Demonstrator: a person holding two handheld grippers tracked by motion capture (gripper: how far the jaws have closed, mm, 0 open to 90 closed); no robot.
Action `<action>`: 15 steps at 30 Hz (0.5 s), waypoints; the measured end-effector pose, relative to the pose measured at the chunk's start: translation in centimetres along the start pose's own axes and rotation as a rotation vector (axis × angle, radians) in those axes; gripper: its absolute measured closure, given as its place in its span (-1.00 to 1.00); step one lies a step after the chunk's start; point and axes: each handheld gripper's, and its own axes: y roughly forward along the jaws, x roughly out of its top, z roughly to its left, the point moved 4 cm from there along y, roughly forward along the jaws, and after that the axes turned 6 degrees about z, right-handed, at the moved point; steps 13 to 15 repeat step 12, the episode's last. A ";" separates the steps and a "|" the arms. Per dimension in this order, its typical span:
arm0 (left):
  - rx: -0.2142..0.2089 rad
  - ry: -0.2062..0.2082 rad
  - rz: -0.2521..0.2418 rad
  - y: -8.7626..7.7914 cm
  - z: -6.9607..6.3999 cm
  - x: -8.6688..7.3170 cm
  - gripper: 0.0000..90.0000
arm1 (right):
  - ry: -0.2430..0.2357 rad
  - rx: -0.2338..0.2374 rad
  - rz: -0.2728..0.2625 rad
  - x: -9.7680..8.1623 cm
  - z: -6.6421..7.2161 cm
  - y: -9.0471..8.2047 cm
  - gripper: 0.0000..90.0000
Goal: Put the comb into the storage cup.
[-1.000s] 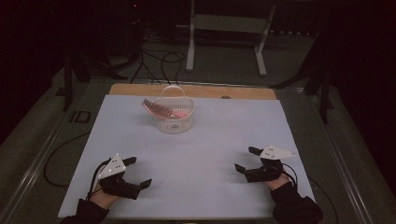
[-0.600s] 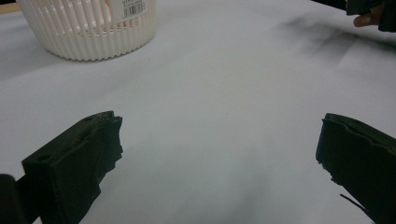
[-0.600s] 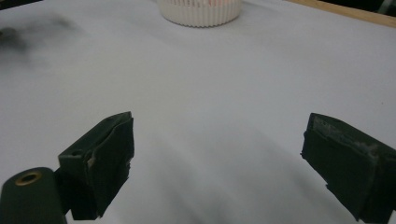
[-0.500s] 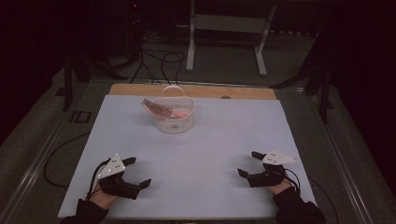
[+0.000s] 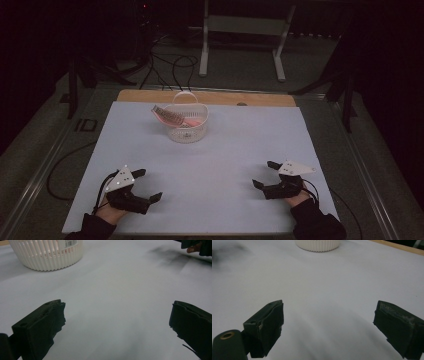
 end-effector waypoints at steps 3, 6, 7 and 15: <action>0.000 0.003 0.003 0.0 0.0 0.0 -1.00 | -0.002 0.006 0.007 0.0 0.2 0.2 -0.80; -0.001 0.004 0.005 0.0 -0.1 0.0 -1.00 | -0.003 0.009 0.007 0.1 0.3 0.2 -0.80; 0.000 0.004 0.004 0.0 -0.1 0.0 -1.00 | -0.004 0.009 0.008 0.1 0.3 0.3 -0.80; 0.000 0.003 0.003 -0.1 -0.1 0.0 -1.00 | -0.001 0.015 0.013 0.0 0.3 0.3 -0.80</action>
